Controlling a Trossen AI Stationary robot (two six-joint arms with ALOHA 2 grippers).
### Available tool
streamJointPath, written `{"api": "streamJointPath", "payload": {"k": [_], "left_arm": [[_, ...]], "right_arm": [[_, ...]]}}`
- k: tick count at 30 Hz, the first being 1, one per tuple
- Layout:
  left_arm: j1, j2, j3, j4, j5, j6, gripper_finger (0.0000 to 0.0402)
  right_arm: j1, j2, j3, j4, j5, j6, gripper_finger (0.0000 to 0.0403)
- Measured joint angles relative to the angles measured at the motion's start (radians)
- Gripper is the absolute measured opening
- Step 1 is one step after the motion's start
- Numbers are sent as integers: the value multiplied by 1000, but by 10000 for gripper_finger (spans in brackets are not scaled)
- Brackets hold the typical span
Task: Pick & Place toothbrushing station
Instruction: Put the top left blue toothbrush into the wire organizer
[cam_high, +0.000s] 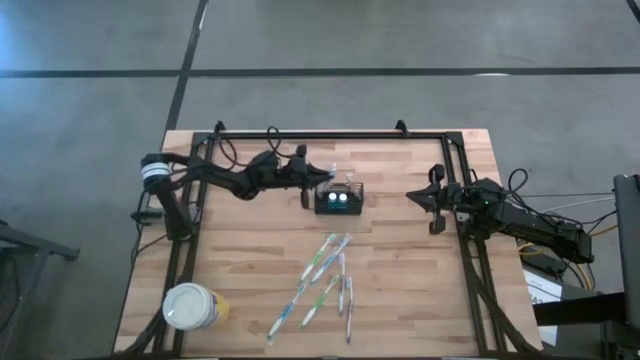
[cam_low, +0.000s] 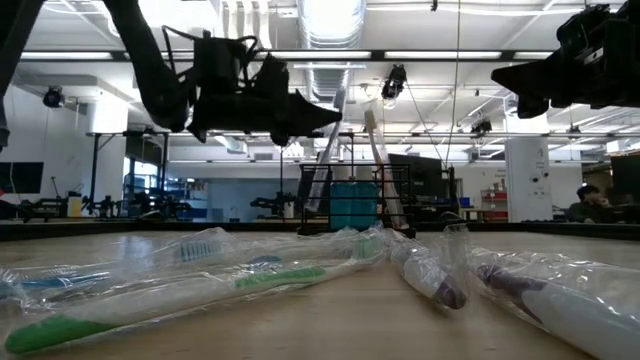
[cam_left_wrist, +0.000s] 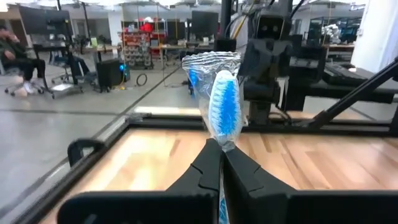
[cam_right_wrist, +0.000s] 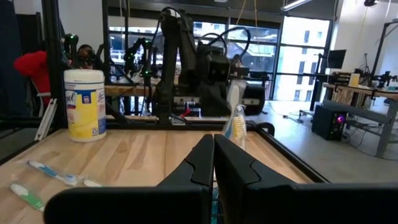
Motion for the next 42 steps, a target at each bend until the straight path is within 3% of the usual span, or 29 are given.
{"api": "streamJointPath", "payload": {"k": [10, 21, 32, 42], "left_arm": [[11, 107, 0, 97, -4, -23, 2], [13, 116, -15, 95, -8, -51, 14], [12, 102, -17, 81, 49, -75, 137], [20, 64, -16, 39, -17, -76, 243]], "right_arm": [[0, 1, 0, -5, 0, 0, 8], [0, 1, 0, -6, 0, 0, 8], [0, 1, 0, -6, 0, 1, 8], [0, 1, 0, -6, 0, 7, 8]]}}
